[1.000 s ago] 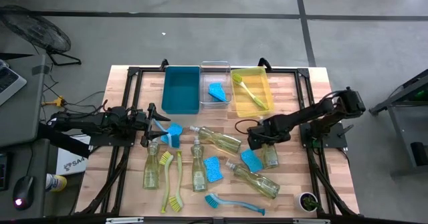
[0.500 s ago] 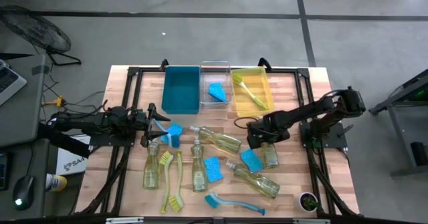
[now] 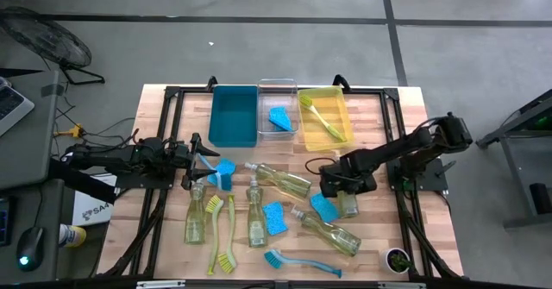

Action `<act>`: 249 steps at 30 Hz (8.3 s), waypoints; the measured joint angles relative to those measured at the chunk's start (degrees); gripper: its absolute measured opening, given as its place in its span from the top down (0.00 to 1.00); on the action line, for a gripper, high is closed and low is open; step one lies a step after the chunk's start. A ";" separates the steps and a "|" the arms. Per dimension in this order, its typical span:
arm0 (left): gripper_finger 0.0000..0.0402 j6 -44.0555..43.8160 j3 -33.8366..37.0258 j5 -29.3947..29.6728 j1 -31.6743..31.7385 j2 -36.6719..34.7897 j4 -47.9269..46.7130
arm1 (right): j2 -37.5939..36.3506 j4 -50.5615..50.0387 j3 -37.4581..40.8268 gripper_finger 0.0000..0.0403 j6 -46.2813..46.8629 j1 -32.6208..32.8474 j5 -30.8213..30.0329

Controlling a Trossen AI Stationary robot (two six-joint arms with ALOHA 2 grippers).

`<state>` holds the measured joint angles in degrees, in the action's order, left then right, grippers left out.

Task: Pick & Place Kitchen Sink Supplies
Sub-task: Put the dishwashing liquid into the blue bin

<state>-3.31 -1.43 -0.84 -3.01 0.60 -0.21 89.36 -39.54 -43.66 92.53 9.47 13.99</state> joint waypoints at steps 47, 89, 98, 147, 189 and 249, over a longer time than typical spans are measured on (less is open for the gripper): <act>0.34 0.00 0.00 0.00 0.00 0.01 0.00 | -0.11 -7.03 -3.65 0.42 -2.07 13.64 -40.72; 0.34 0.00 -0.01 0.00 -0.02 0.01 0.02 | 0.00 59.96 -3.30 0.42 -80.29 0.55 -62.31; 0.34 2.03 -0.02 1.46 0.00 0.00 0.04 | 0.00 62.77 -3.30 0.42 -84.32 -3.07 -55.19; 0.34 16.83 -0.87 9.11 0.04 10.54 24.44 | 5.97 85.58 -3.32 0.42 -92.73 -10.78 -32.44; 0.34 1.55 -27.12 -37.13 29.75 64.29 50.76 | 20.90 87.97 -17.30 0.43 -93.21 -13.79 -18.25; 0.34 -1.46 -33.55 -41.53 29.51 71.23 47.21 | 20.90 81.02 -18.53 0.43 -91.16 -16.19 -16.91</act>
<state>-4.77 -34.98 -42.37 26.50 71.83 47.00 110.26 41.48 -62.19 1.37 -6.72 -2.92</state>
